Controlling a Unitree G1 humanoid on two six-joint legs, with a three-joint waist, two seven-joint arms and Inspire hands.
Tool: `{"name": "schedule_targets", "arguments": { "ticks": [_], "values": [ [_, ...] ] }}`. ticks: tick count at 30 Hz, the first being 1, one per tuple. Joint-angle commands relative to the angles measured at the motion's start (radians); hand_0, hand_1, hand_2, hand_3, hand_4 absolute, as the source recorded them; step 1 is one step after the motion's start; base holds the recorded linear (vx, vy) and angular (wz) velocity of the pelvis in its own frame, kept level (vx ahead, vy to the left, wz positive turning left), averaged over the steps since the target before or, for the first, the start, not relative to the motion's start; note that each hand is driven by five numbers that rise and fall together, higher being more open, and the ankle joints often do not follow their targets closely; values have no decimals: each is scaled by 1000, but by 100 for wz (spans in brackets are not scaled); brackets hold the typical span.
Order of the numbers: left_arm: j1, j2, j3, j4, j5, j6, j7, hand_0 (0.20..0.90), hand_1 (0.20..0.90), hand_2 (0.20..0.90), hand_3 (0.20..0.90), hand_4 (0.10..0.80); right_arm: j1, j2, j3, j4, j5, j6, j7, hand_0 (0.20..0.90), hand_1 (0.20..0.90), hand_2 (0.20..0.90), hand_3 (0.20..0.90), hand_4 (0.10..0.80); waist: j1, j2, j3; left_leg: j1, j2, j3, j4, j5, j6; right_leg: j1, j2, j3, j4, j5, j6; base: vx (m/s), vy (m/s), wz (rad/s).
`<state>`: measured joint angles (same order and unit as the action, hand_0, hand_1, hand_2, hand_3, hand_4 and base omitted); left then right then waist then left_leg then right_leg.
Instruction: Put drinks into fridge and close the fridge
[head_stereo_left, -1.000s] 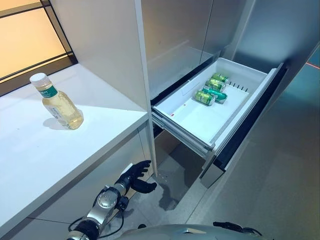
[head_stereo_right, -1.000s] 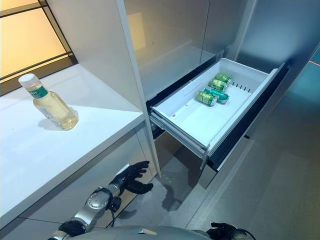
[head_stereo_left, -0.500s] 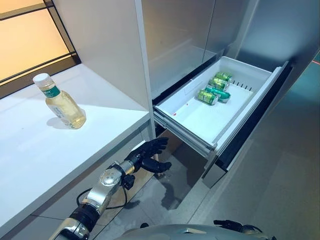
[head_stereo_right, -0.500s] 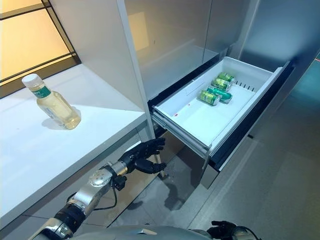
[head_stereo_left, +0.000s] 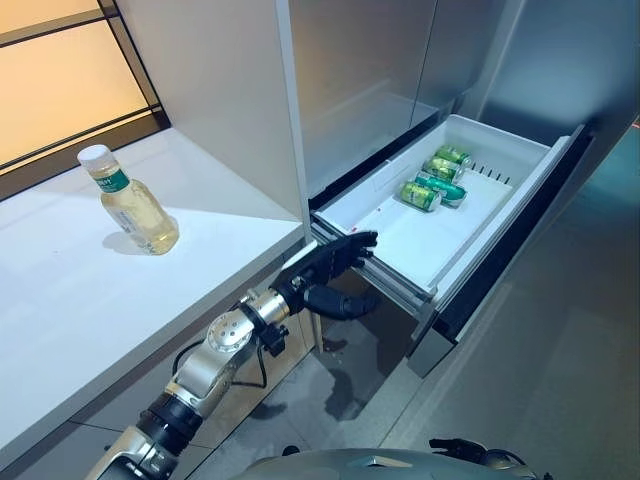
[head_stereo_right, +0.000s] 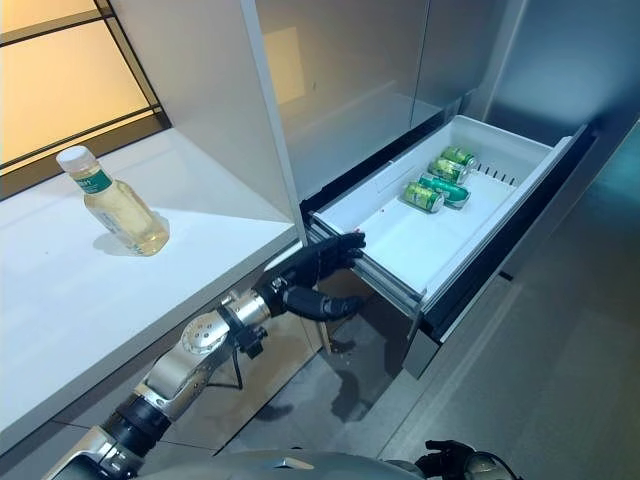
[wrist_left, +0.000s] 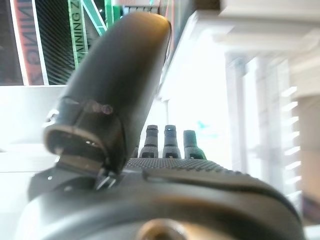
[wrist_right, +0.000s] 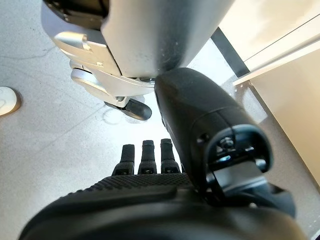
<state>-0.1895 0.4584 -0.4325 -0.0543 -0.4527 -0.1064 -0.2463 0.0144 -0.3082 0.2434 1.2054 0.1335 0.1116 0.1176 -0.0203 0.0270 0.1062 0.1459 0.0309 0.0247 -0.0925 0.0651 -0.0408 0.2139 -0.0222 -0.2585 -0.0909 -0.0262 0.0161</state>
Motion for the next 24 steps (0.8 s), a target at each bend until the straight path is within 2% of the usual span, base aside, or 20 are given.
{"name": "schedule_targets", "arguments": {
  "ticks": [1, 6, 12, 13, 14, 15, 17, 19, 21, 24],
  "values": [
    [-178, 15, 114, -124, -44, -103, 57, 900, 900, 900, 900, 800, 1, 67, 38, 24, -3, -38, 7, 900, 900, 900, 900, 800, 35, -26, -22, 9, -68, -48, 5, -106, 68, -62, -11, 114, 33, 23, 48, -15, -11, 6],
    [-235, 32, 163, -190, -78, -78, 54, 900, 900, 900, 900, 800, 2, 74, 44, 33, -1, -55, 5, 900, 900, 900, 900, 800, 37, -27, -35, 2, -71, -56, 5, -104, 67, -65, -10, 113, 29, 23, 48, 0, 0, 0],
    [-313, 91, 227, -234, -96, -63, 128, 900, 900, 900, 900, 800, -1, 72, 57, 38, 1, -60, 5, 900, 900, 900, 900, 800, 35, -25, -47, -6, -73, -57, 5, -100, 64, -69, -7, 120, 25, 22, 46, 0, 0, 0],
    [-317, 99, 238, -249, -76, 57, 83, 900, 900, 900, 900, 800, 1, 73, 54, 35, 0, -61, 4, 900, 900, 900, 900, 800, 36, -26, -50, -17, -74, -55, 5, -90, 64, -81, -8, 118, 28, 28, 45, 0, 0, 0],
    [-295, 97, 231, -261, -55, 24, 105, 900, 900, 900, 900, 800, 8, 74, 46, 24, -2, -59, 3, 900, 900, 900, 900, 800, 41, -26, -48, -15, -73, -58, 5, -98, 63, -77, -6, 118, 27, 21, 46, -72, -11, 0],
    [-266, 109, 245, -273, -19, -85, 159, 900, 900, 900, 900, 800, 9, 74, 37, 4, -1, -45, -2, 900, 900, 900, 900, 800, 45, -24, -42, -23, -74, -64, 5, -88, 62, -85, -8, 116, 32, 25, 45, -45, -9, 0],
    [-228, 121, 276, -281, -21, -159, 140, 900, 900, 900, 900, 800, 14, 72, 34, -12, 7, -35, -7, 900, 900, 900, 900, 800, 49, -24, -34, -21, -75, -70, 5, -87, 61, -80, -9, 111, 29, 26, 44, -38, 14, 3],
    [-88, 158, 402, -261, -41, -273, 64, 900, 900, 900, 900, 800, 37, 66, 12, -48, 23, -27, -15, 900, 900, 900, 900, 800, 72, -22, -22, -22, -77, -81, 5, -82, 59, -75, -15, 96, 29, 27, 41, -18, 22, 10],
    [9, 182, 485, -250, -87, -372, 22, 900, 900, 900, 900, 800, 53, 65, -8, -54, 30, -35, -18, 900, 900, 900, 900, 800, 93, -20, -15, -16, -79, -94, 6, -90, 59, -61, -14, 88, 25, 20, 40, 21, 3, 6],
    [52, 170, 555, -264, -90, -396, 28, 900, 900, 900, 900, 800, 60, 68, -19, -33, 36, -54, -16, 900, 900, 900, 900, 800, 105, -22, -19, -16, -81, -103, 5, -90, 56, -58, -14, 83, 24, 18, 38, 18, -3, 10]
  ]
}}
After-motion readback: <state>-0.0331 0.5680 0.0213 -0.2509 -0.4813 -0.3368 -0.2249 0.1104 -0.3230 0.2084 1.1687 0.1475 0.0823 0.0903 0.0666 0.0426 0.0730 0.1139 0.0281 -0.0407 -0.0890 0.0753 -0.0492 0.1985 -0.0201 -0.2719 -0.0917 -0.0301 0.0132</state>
